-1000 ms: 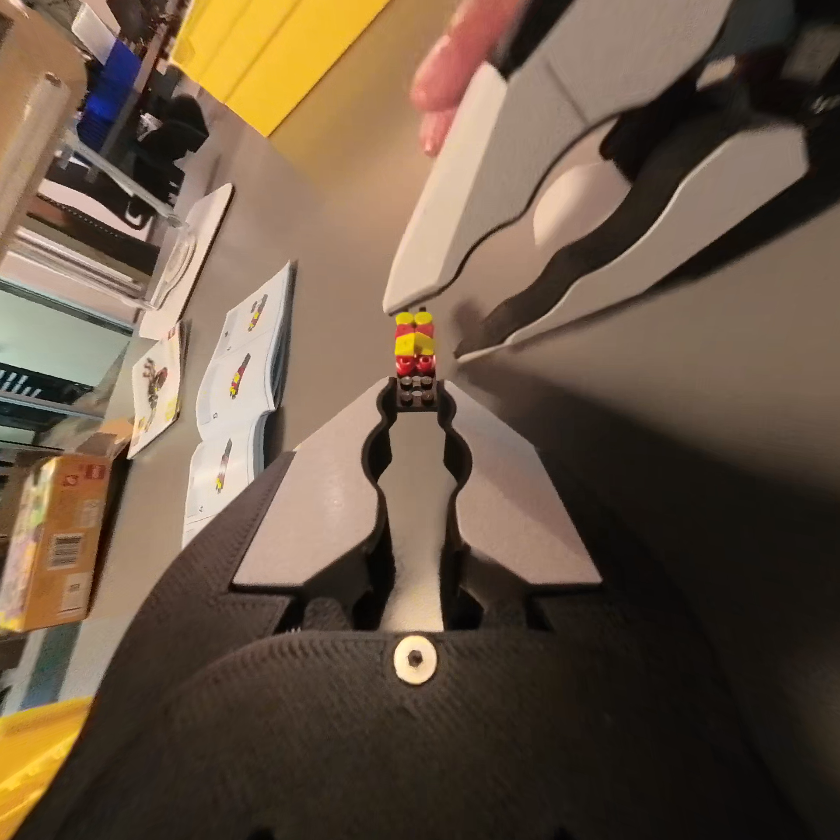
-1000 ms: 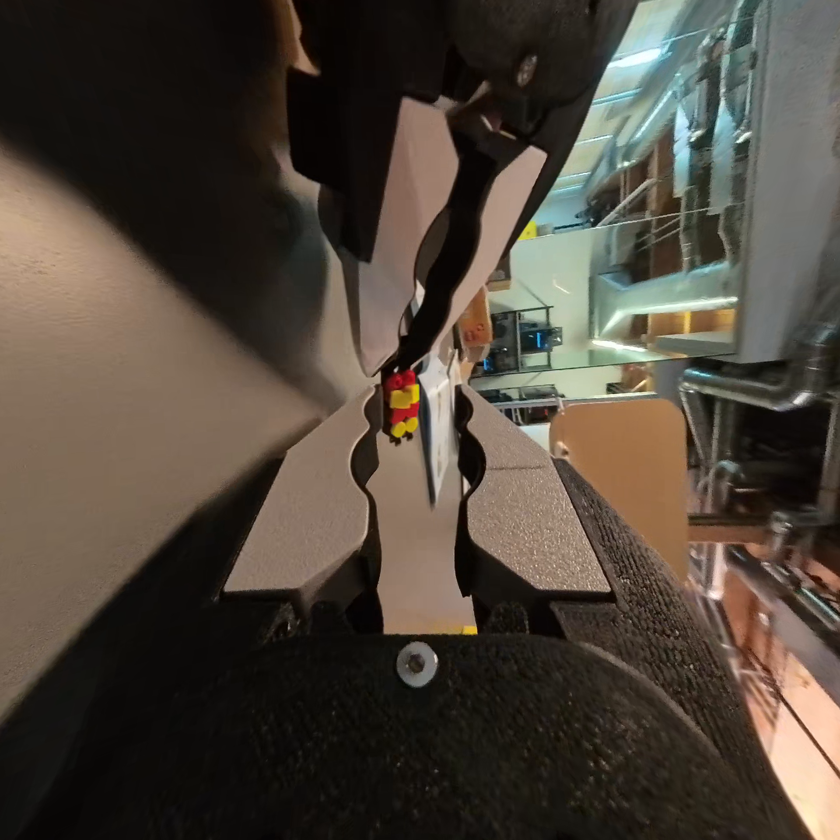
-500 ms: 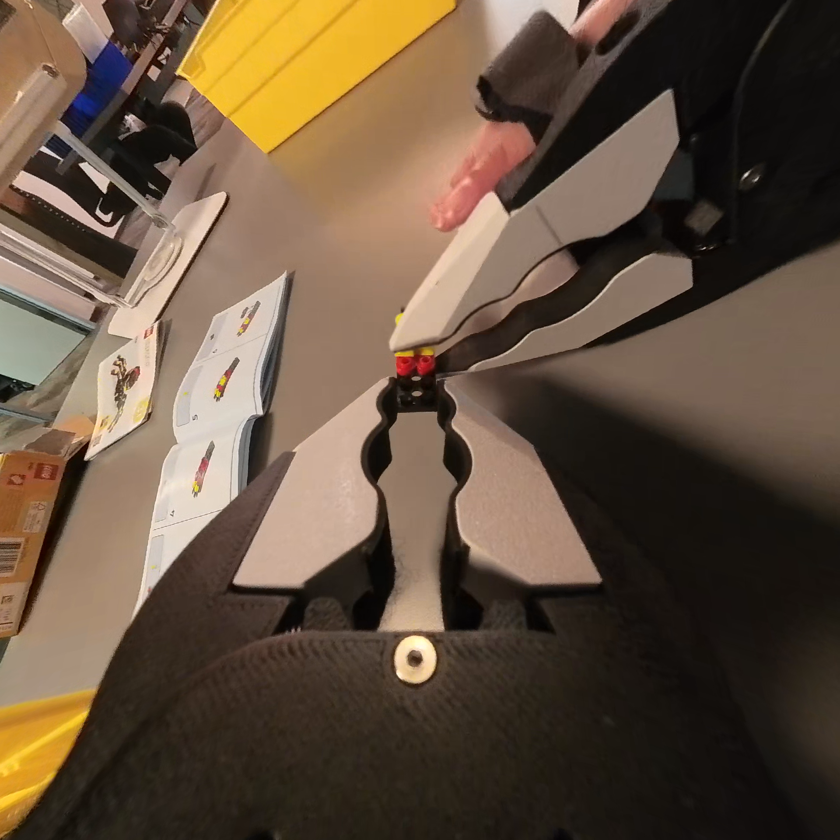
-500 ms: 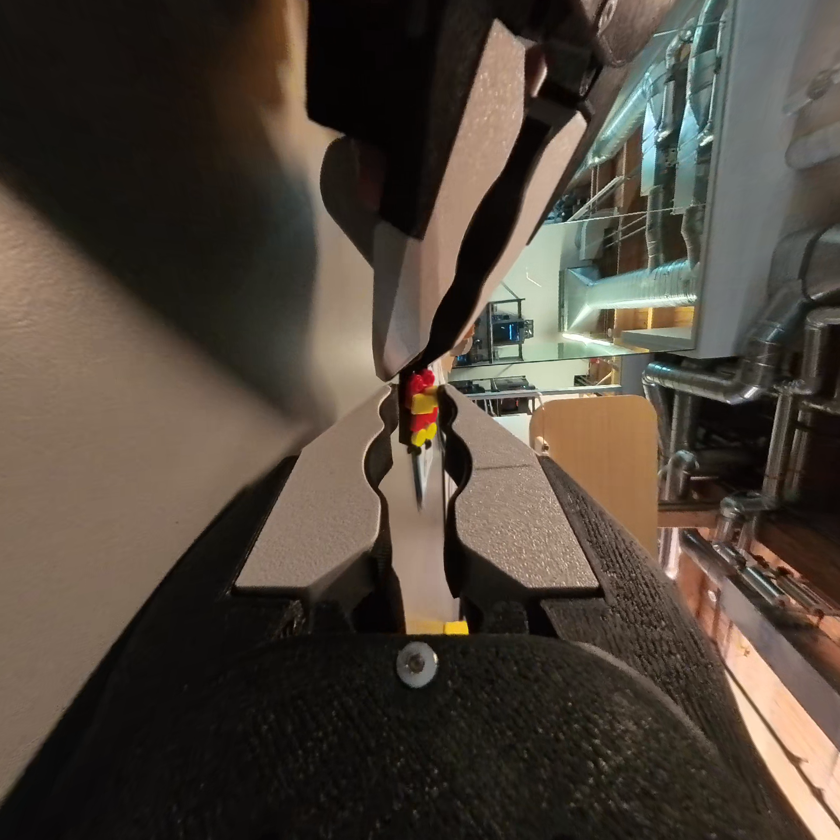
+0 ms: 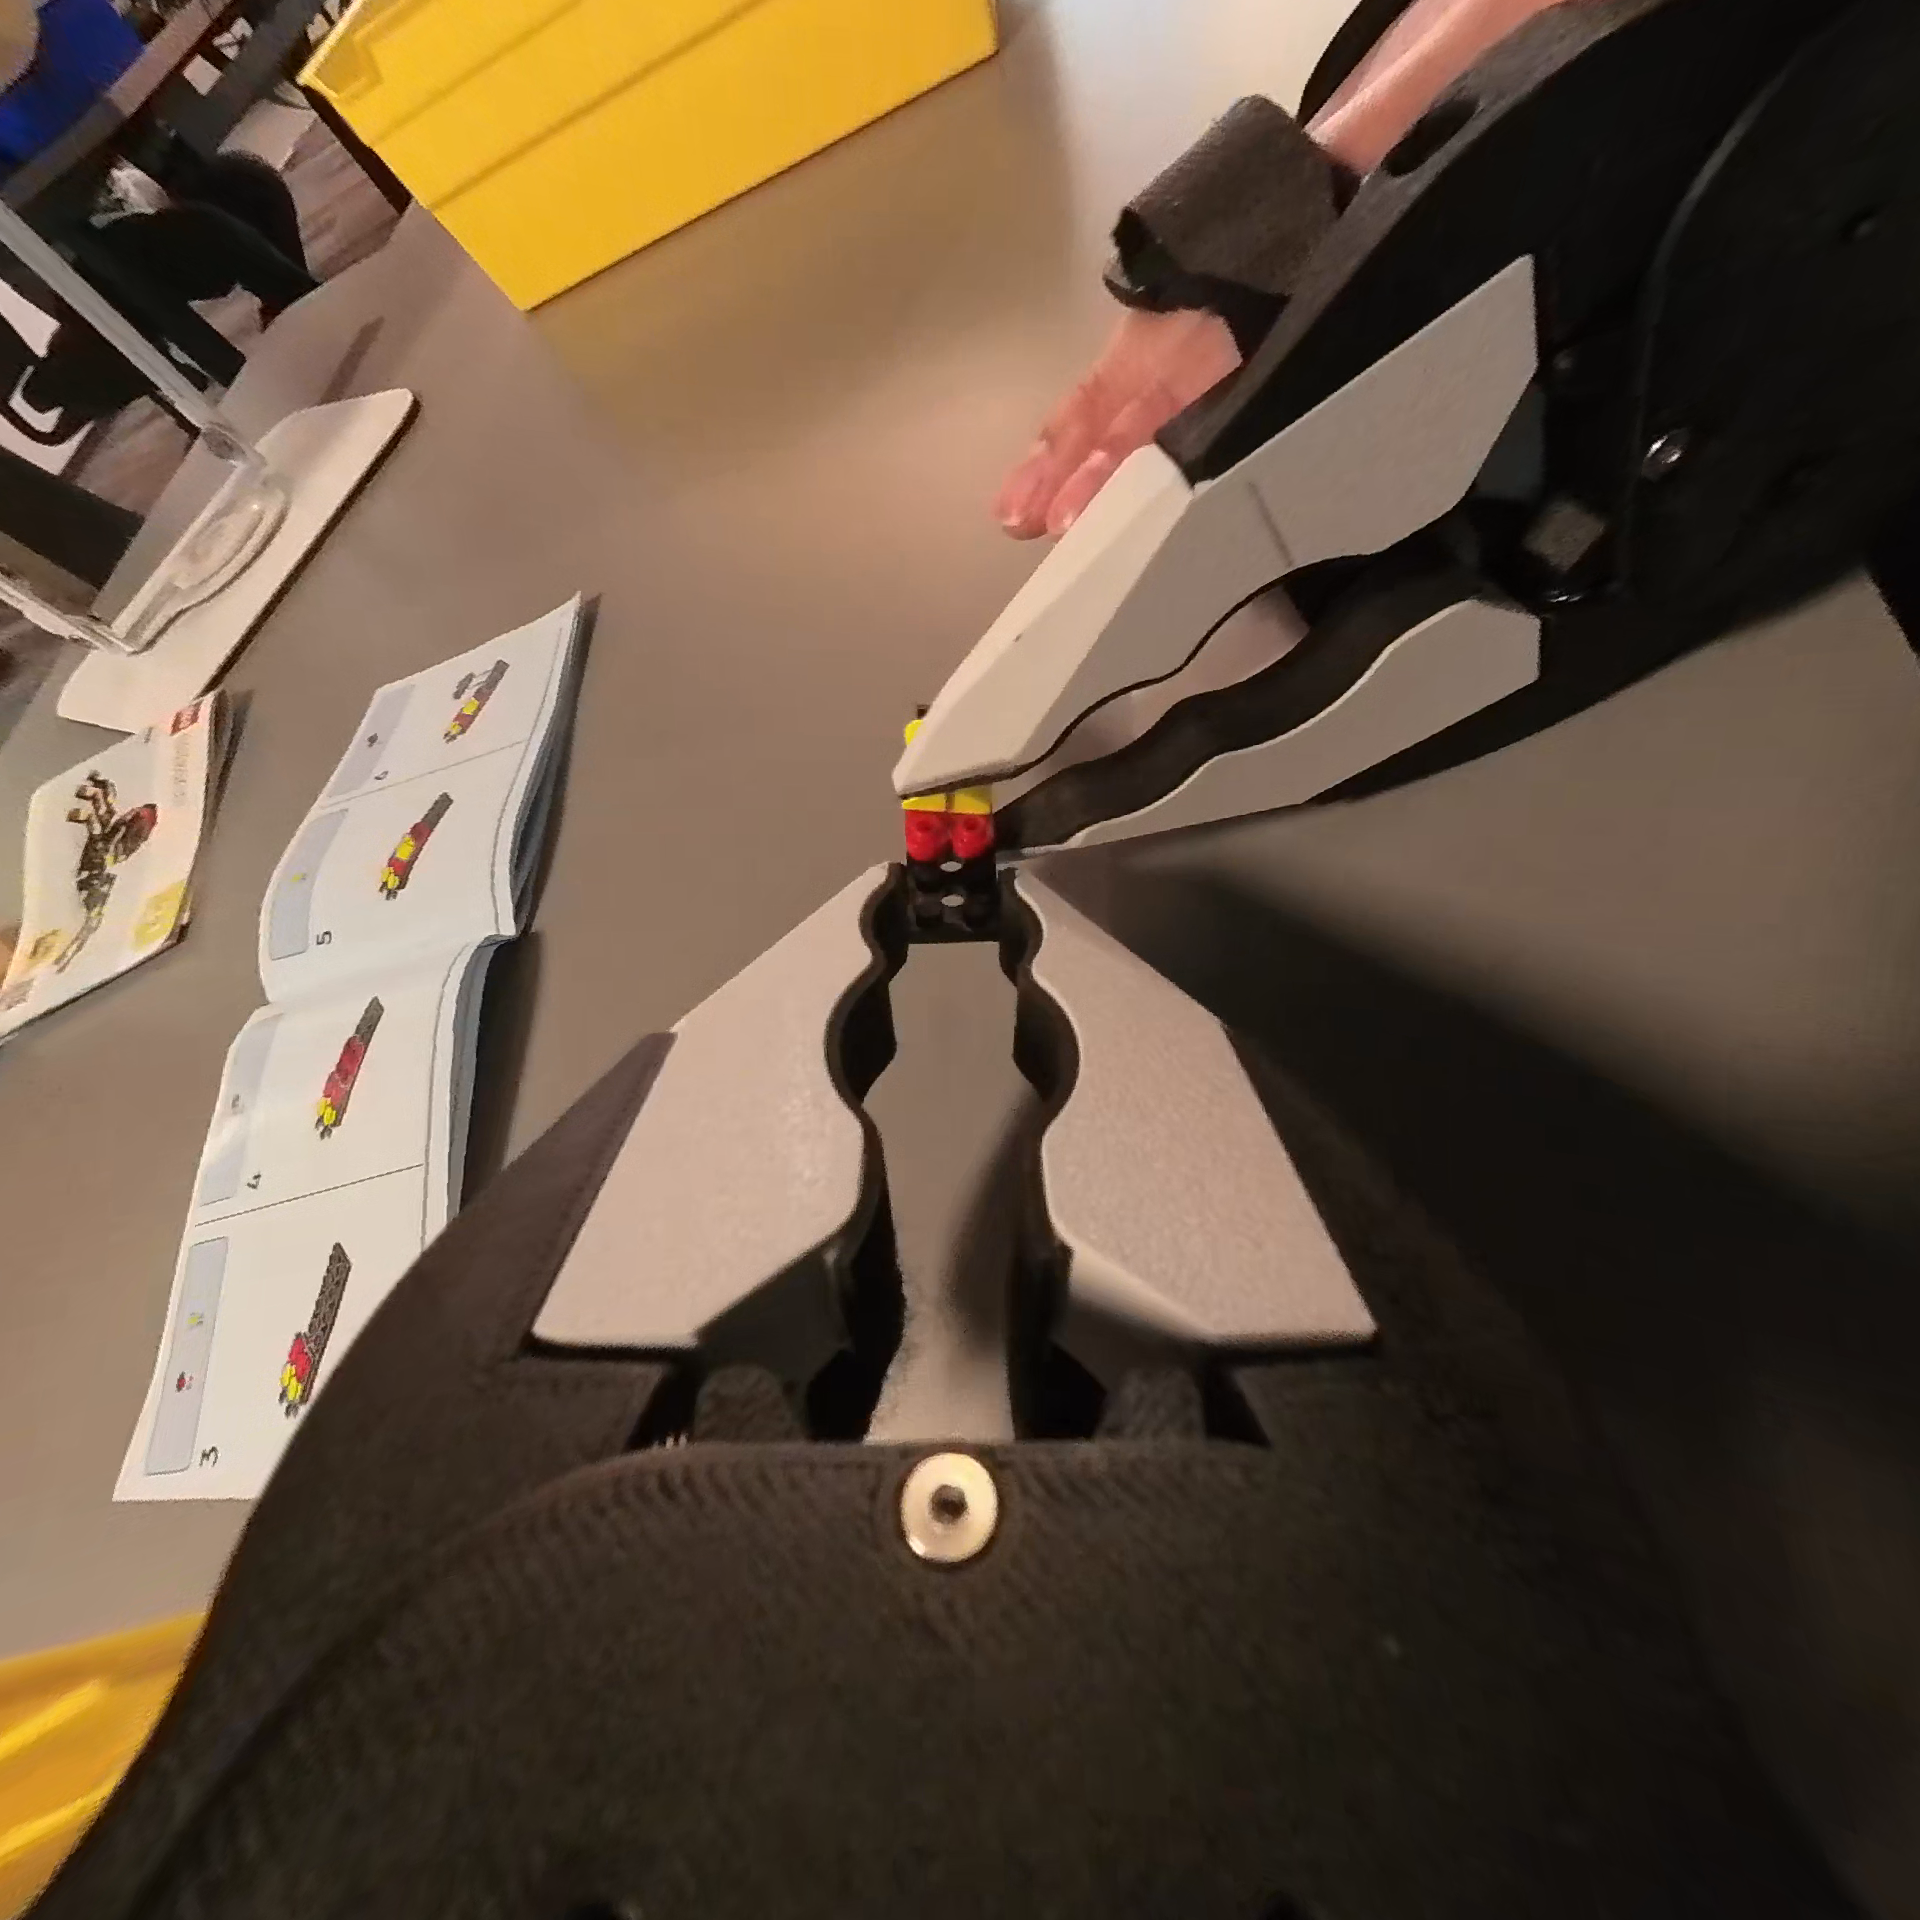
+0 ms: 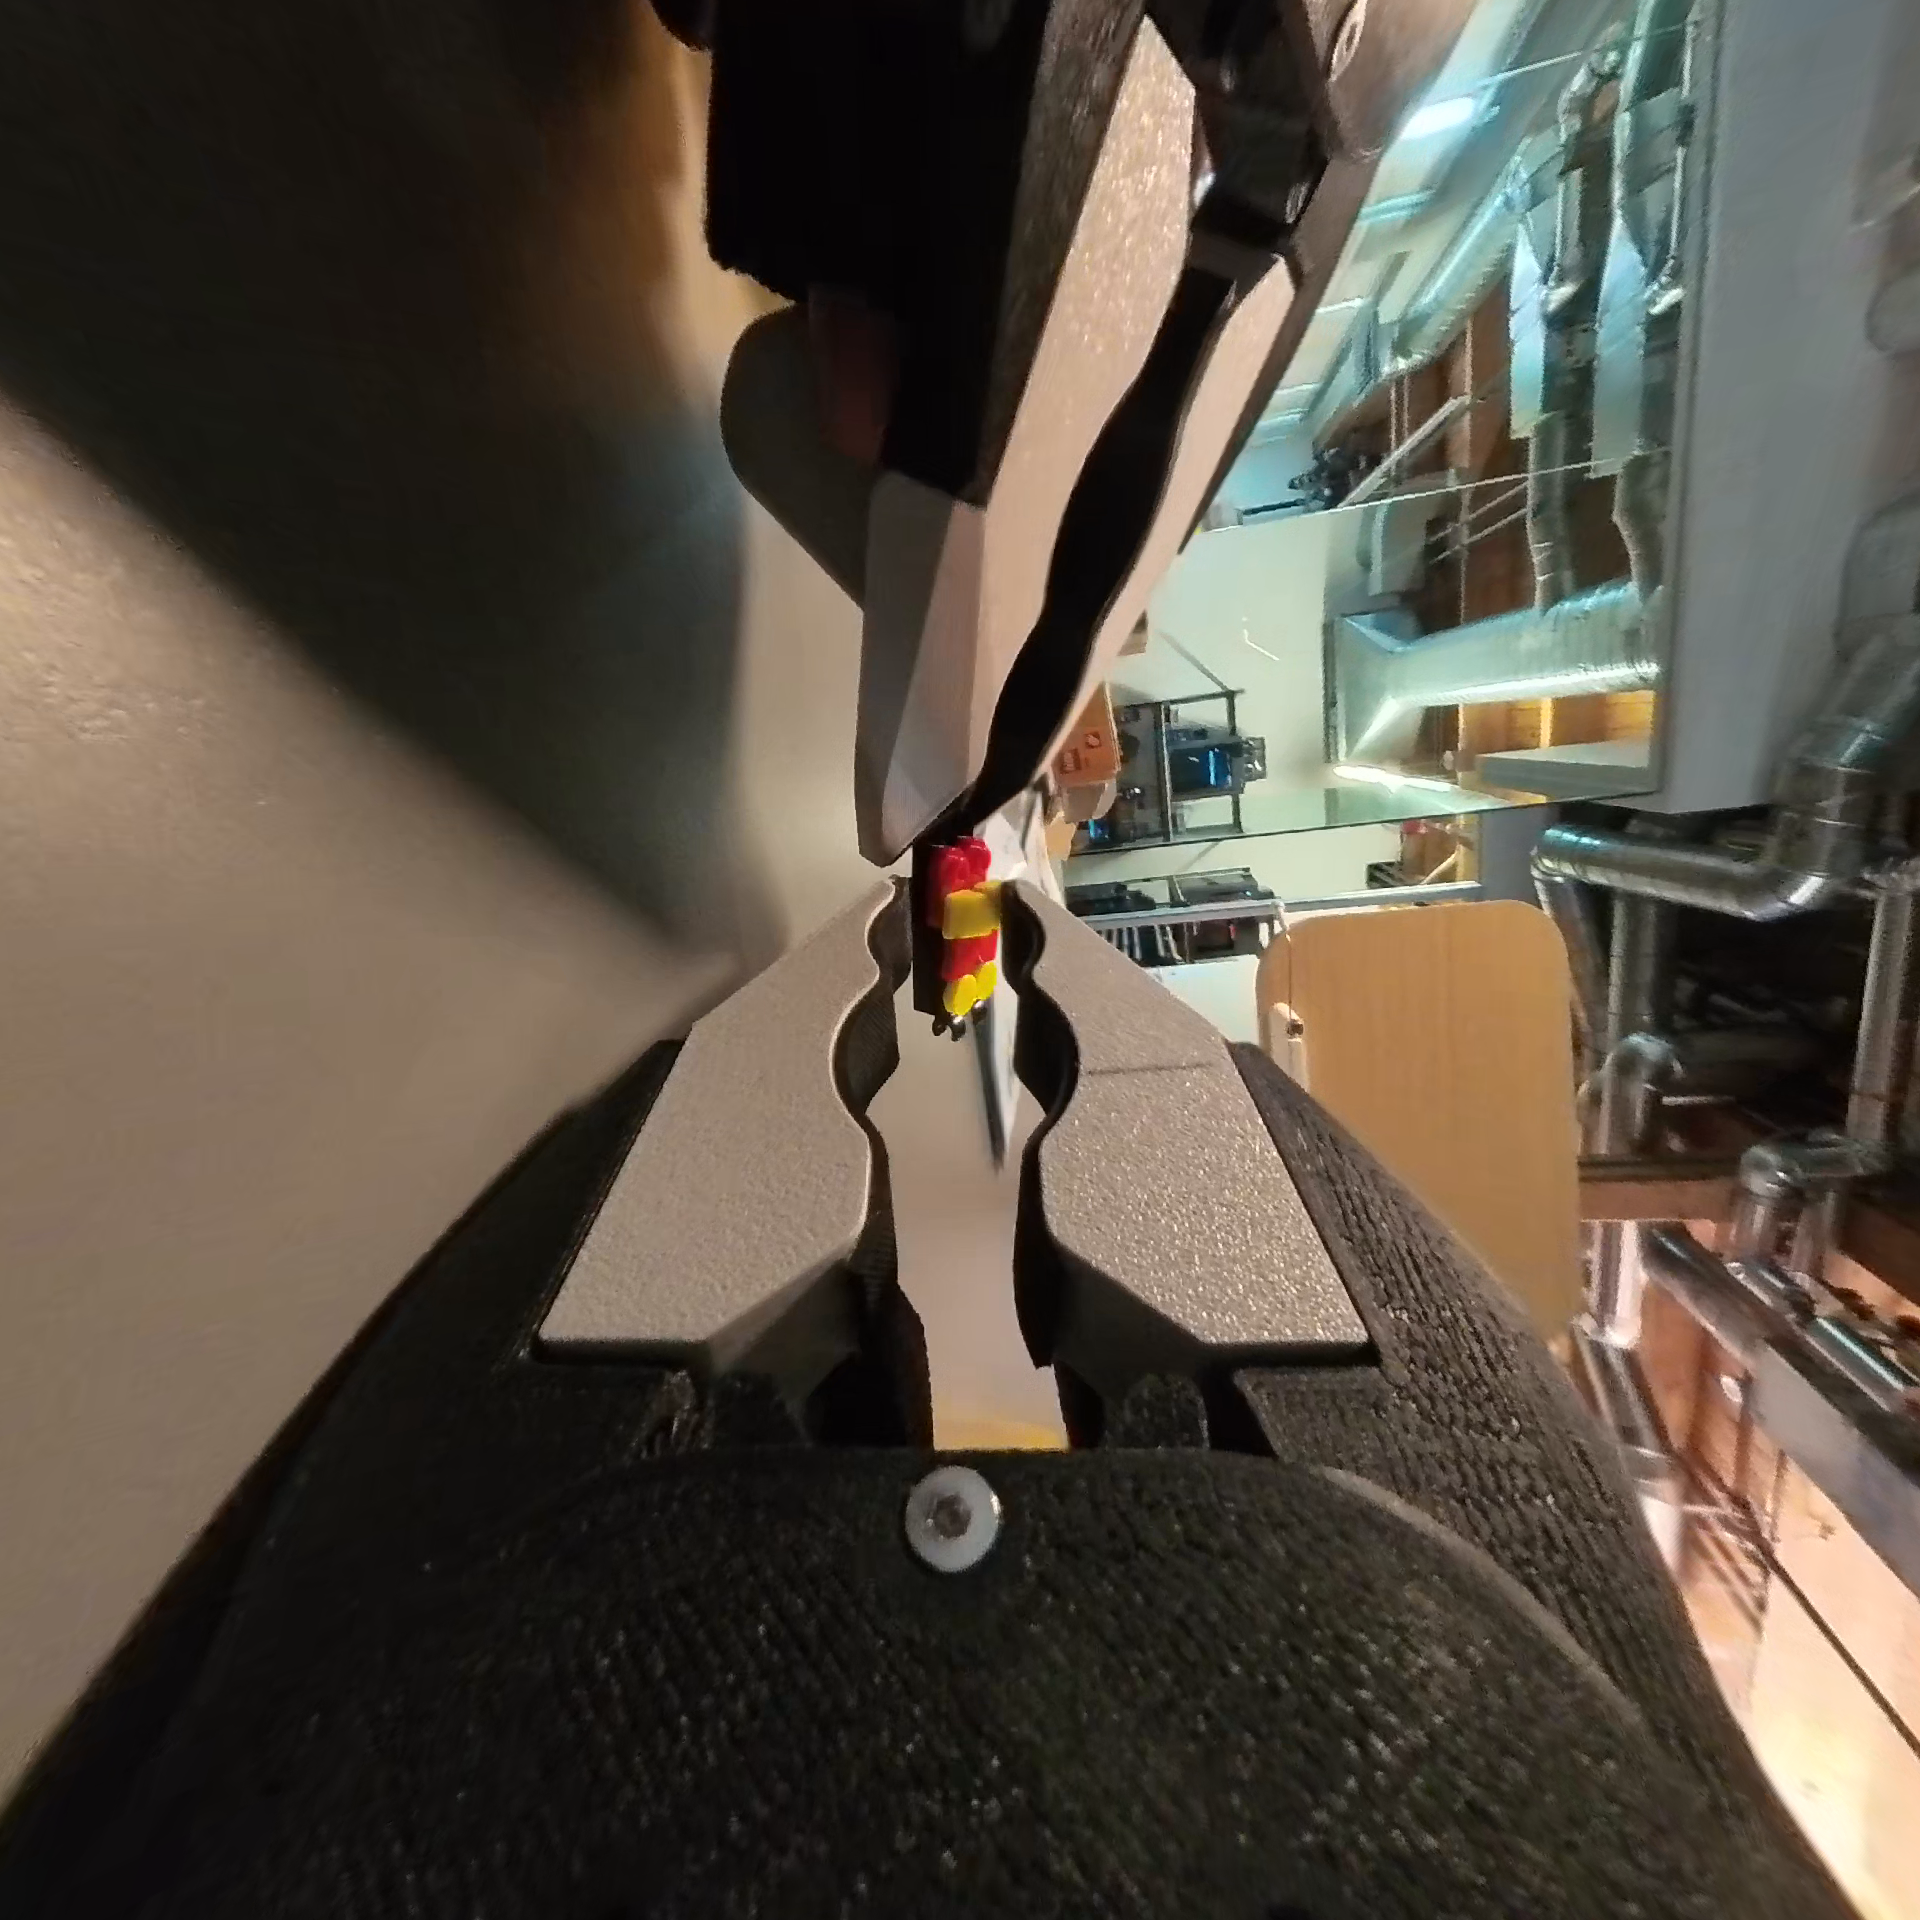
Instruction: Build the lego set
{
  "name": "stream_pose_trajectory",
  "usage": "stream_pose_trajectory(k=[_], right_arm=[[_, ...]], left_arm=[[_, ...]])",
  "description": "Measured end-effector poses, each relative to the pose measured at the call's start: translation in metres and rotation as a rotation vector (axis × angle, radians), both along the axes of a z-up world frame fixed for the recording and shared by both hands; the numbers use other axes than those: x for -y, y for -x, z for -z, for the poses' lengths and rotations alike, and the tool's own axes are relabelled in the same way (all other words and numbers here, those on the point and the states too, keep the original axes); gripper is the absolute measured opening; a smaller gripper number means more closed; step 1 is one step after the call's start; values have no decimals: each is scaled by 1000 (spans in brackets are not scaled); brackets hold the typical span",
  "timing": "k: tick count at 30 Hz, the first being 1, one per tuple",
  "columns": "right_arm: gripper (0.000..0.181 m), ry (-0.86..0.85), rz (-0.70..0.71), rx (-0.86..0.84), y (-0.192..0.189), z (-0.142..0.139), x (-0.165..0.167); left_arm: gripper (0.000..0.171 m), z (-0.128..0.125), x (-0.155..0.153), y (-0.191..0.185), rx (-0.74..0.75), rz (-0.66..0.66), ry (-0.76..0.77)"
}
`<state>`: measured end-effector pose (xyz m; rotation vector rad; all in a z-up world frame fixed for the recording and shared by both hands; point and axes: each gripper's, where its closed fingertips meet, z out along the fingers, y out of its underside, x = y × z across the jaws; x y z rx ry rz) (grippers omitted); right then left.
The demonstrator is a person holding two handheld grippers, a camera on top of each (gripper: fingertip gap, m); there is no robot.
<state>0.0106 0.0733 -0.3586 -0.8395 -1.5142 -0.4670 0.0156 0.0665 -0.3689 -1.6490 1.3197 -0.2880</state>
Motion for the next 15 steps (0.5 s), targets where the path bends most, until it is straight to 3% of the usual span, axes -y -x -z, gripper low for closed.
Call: stream_pose_trajectory(k=[6,15], right_arm=[[14,68,-15,0,0,4,1],[14,381,-19,32,2,21,2]], left_arm=[[16,2,2,-1,3,12,27],[16,15,5,0,-41,17,123]])
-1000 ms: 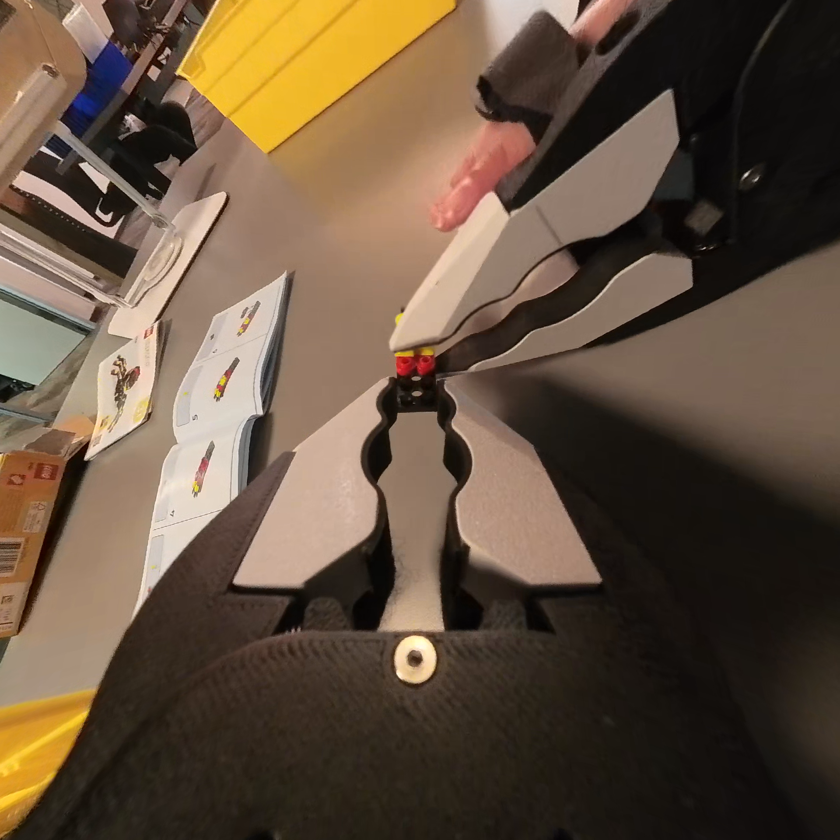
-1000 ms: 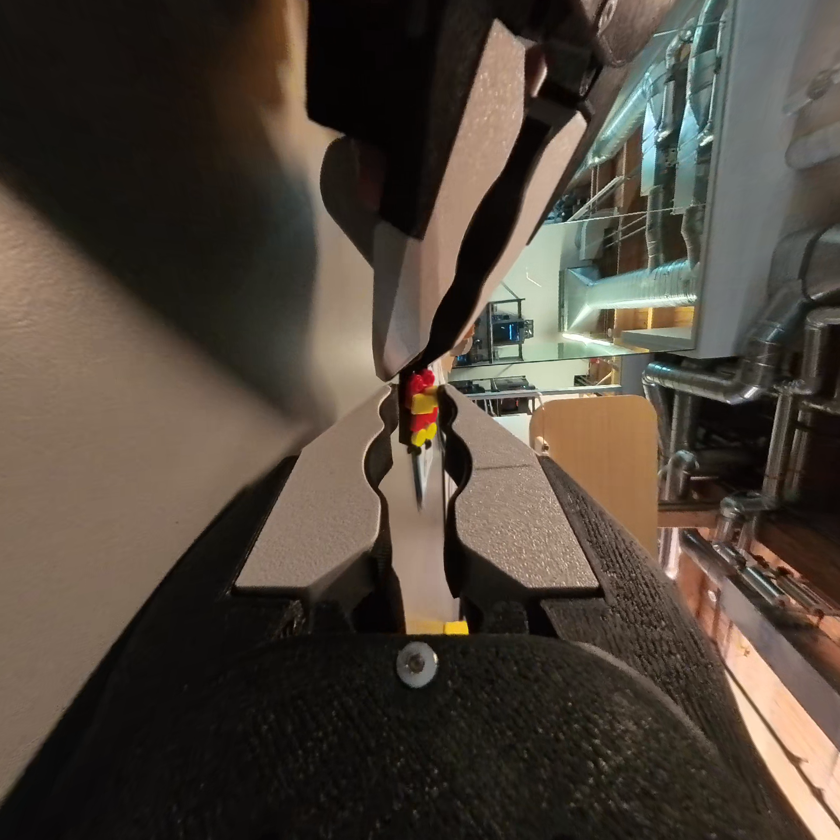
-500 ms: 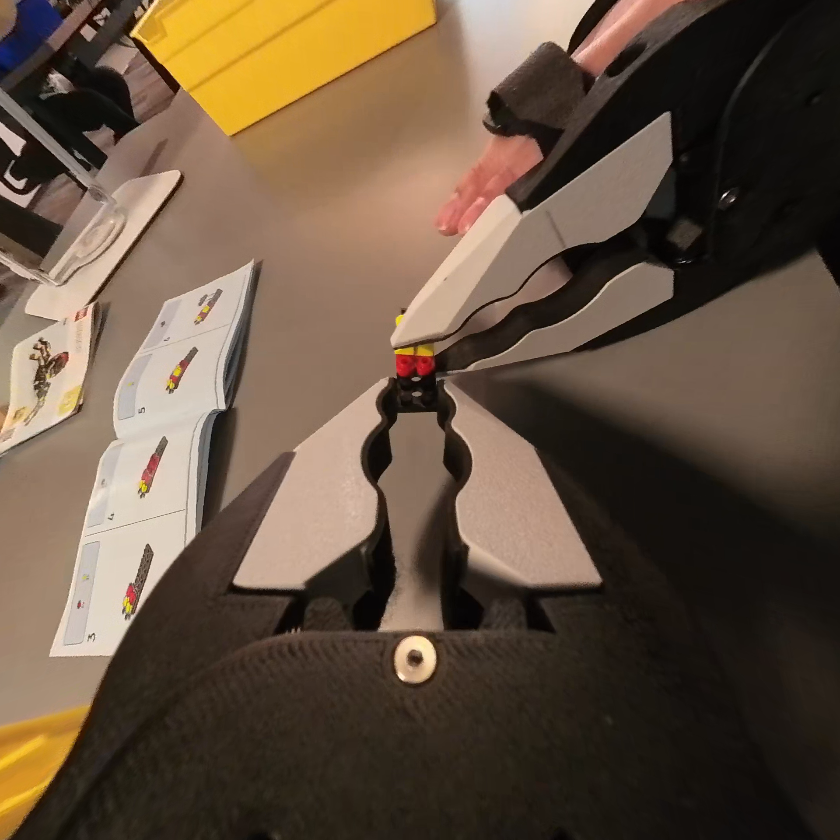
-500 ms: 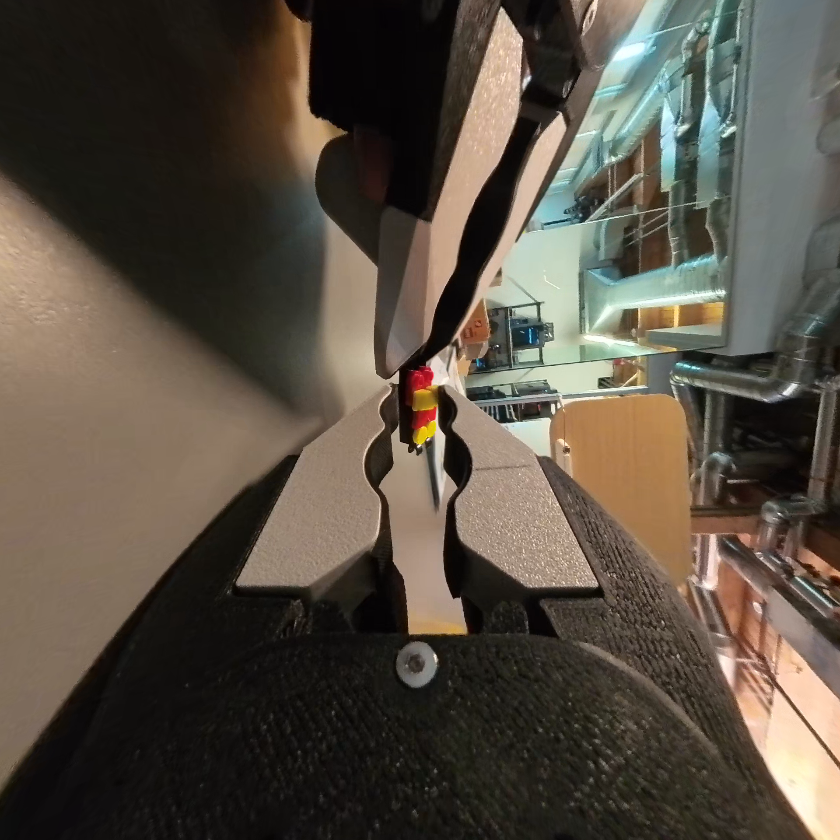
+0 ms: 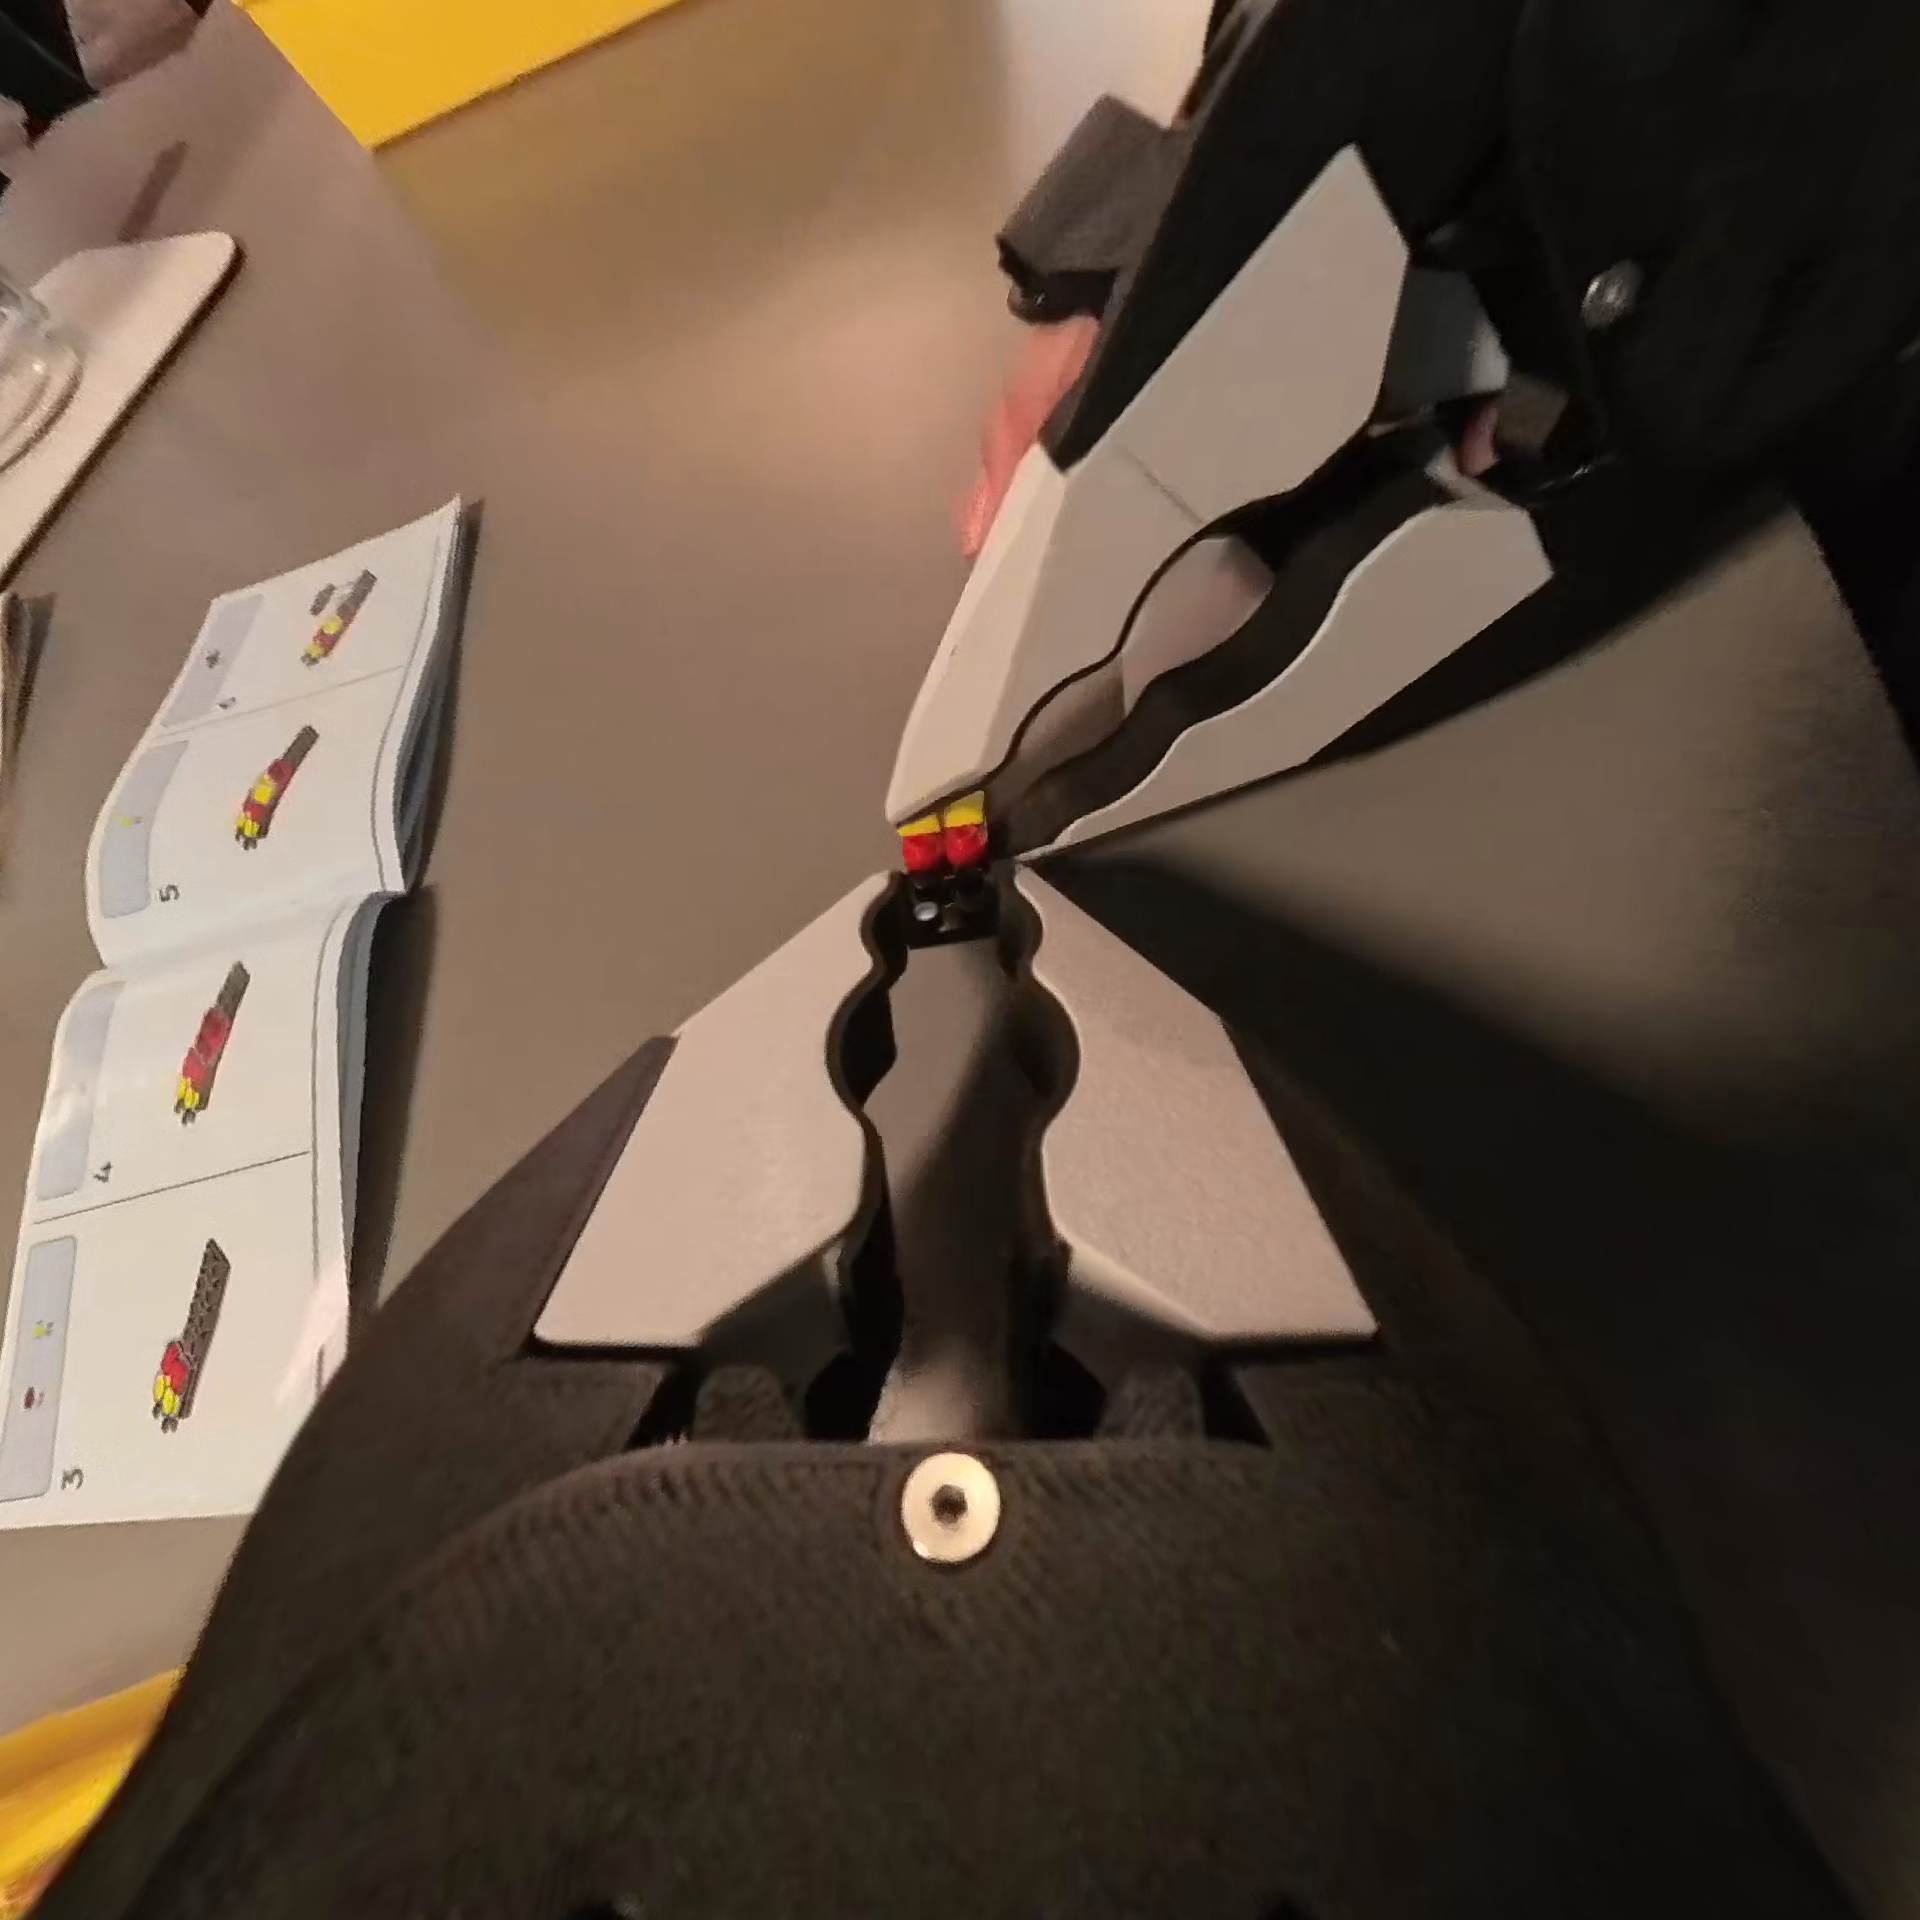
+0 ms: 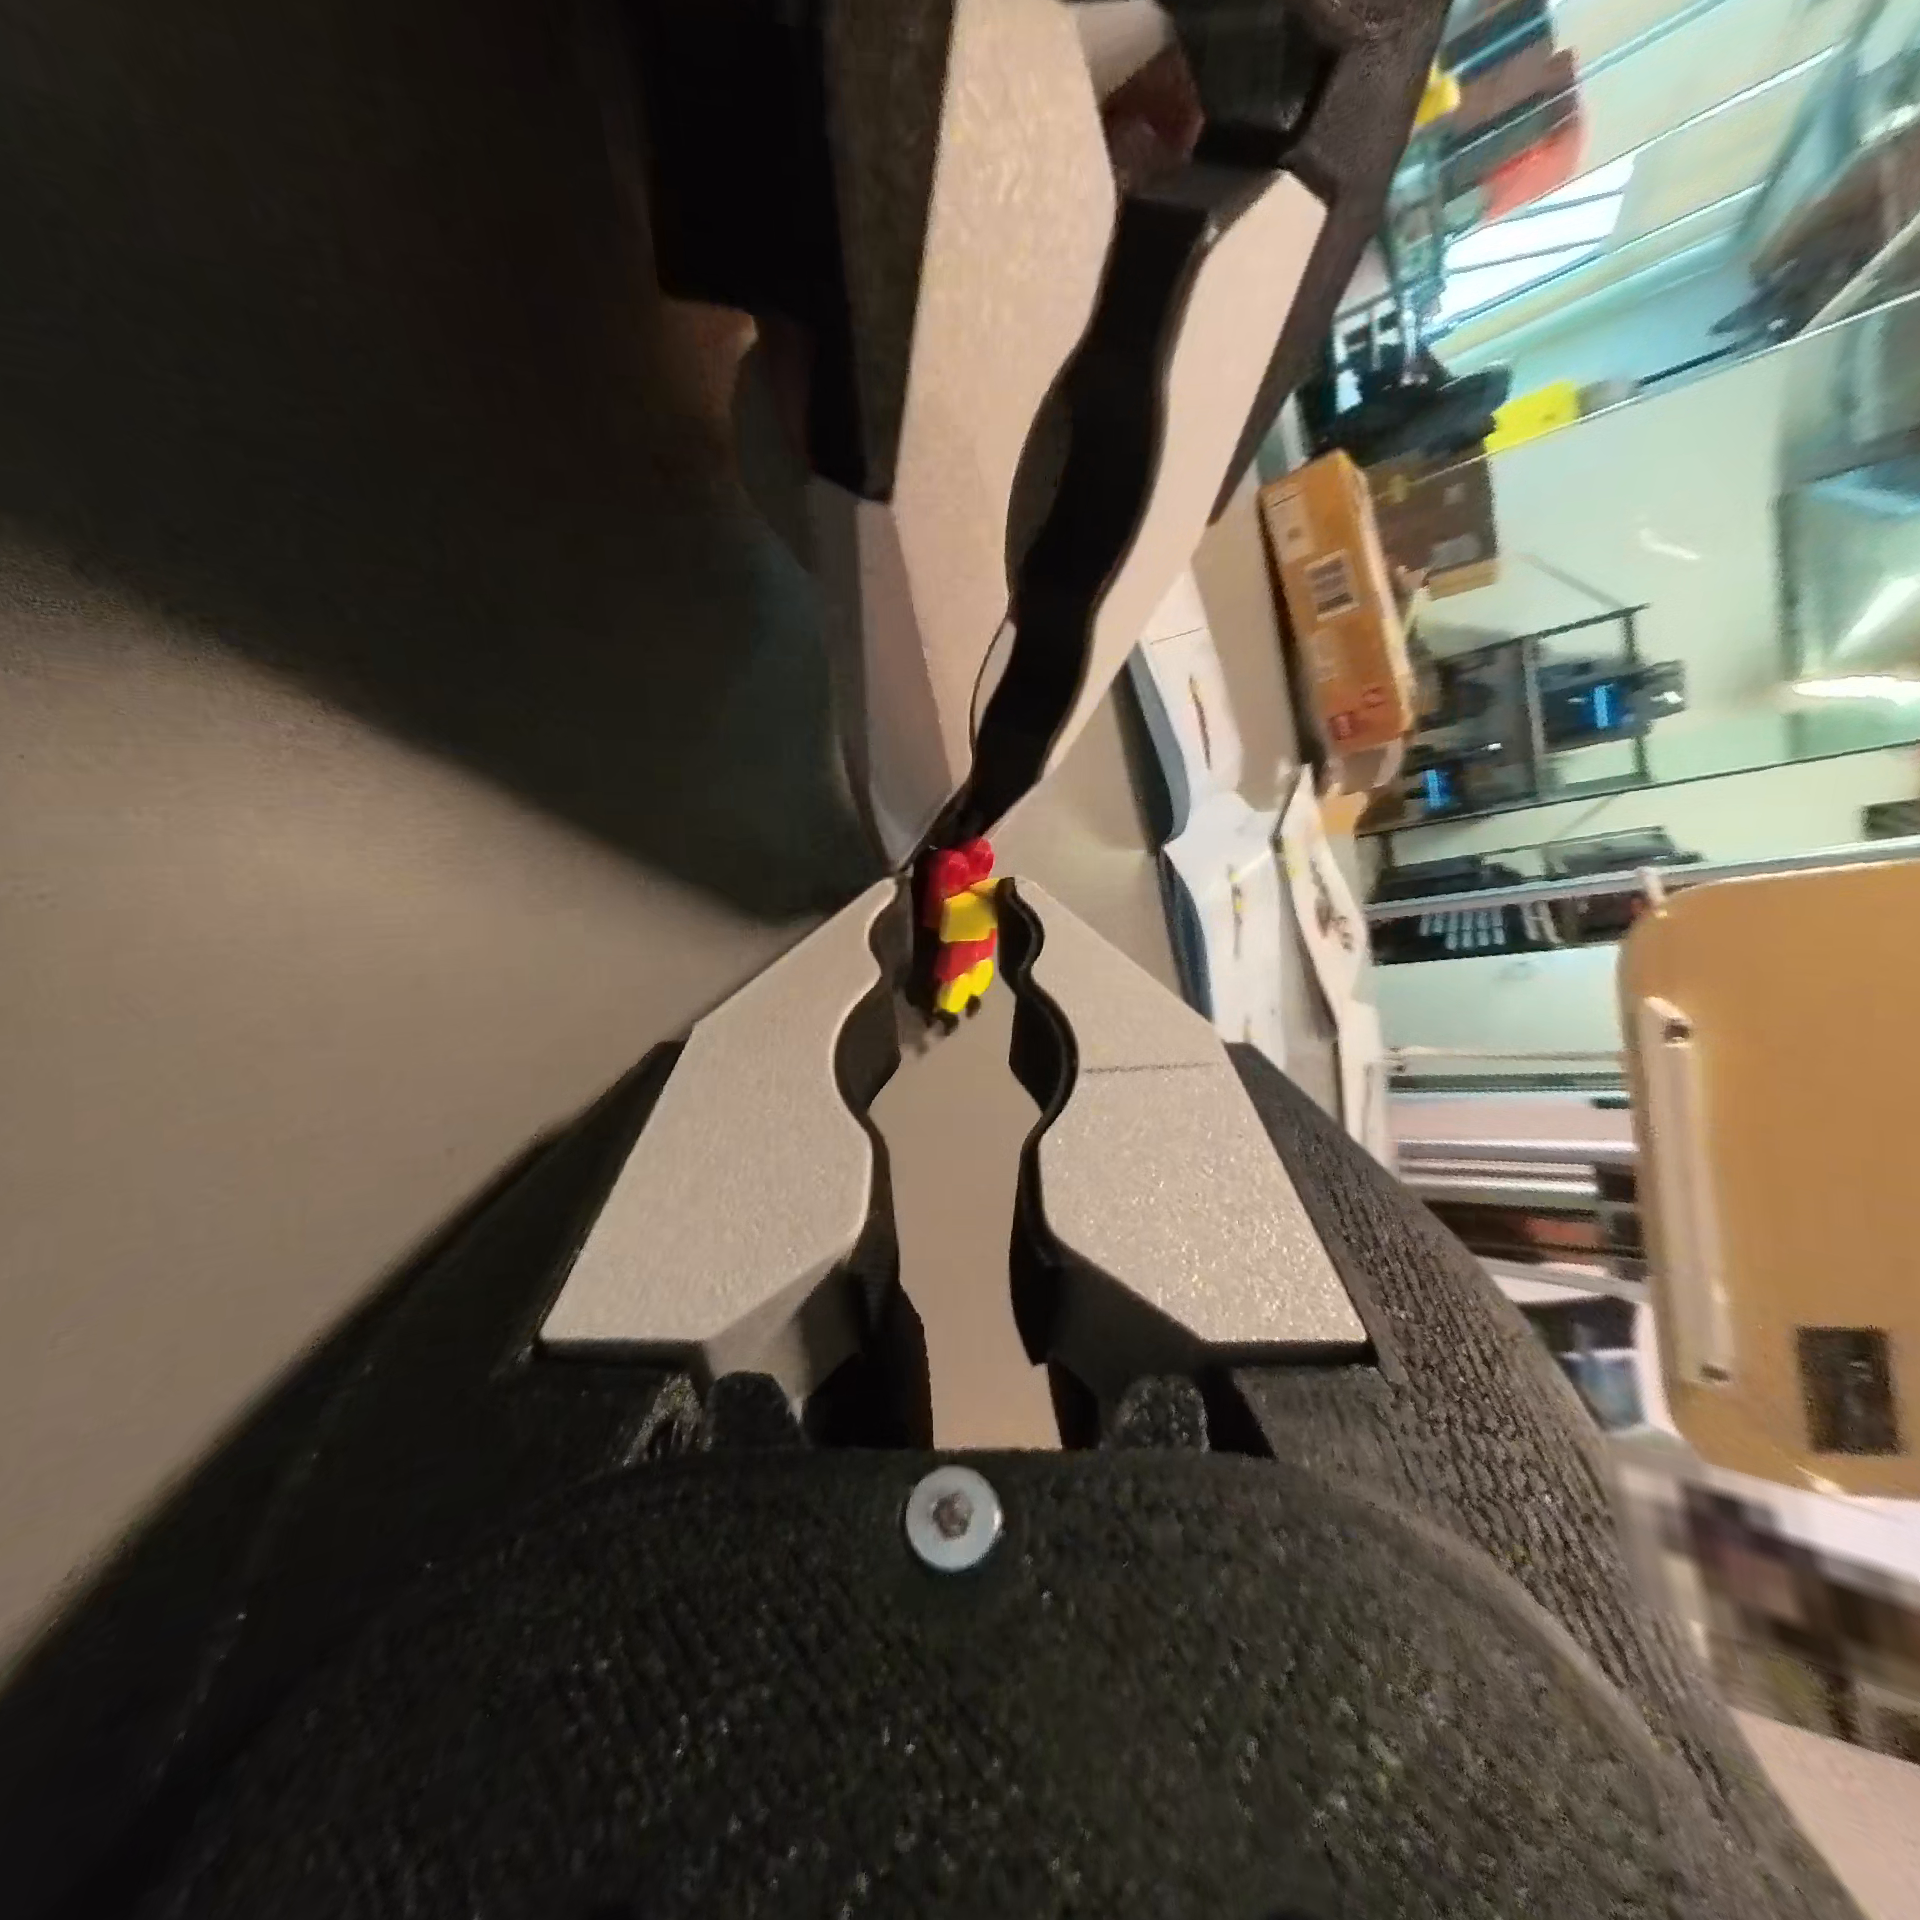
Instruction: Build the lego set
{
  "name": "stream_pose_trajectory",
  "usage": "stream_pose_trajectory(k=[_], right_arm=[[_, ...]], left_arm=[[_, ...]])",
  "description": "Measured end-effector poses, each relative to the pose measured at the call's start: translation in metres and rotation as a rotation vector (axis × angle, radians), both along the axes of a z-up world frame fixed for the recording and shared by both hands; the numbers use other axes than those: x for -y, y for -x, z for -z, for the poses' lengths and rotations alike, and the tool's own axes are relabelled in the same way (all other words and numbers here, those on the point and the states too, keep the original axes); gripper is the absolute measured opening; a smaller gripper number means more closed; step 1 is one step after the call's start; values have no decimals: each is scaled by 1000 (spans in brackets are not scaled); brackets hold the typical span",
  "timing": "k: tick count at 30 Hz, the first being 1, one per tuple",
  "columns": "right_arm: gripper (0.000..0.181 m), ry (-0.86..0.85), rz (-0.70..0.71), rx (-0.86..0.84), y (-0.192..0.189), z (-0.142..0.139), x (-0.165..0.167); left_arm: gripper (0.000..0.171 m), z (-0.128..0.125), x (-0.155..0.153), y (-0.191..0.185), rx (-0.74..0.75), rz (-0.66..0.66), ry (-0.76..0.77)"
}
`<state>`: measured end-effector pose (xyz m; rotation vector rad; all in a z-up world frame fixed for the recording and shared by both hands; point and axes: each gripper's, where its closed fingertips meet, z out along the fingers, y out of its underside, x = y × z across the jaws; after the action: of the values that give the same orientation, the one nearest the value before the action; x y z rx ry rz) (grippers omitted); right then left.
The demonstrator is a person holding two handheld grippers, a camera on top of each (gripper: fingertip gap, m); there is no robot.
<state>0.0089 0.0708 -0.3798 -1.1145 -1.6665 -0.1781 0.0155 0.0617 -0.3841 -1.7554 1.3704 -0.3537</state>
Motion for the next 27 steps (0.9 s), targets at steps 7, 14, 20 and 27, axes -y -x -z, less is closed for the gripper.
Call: stream_pose_trajectory(k=[7,14,20,27], right_arm=[[14,189,-22,-37,1,2,0],[13,181,-38,-49,1,2,0],[13,161,-40,-70,1,-3,0],[13,228,-77,-32,1,-4,1]], left_arm=[[16,3,-1,1,0,-7,36],[19,-2,-6,4,-227,133,-479],[6,-6,-8,4,-417,199,-806],[4,-8,-7,5,-473,212,-876]])
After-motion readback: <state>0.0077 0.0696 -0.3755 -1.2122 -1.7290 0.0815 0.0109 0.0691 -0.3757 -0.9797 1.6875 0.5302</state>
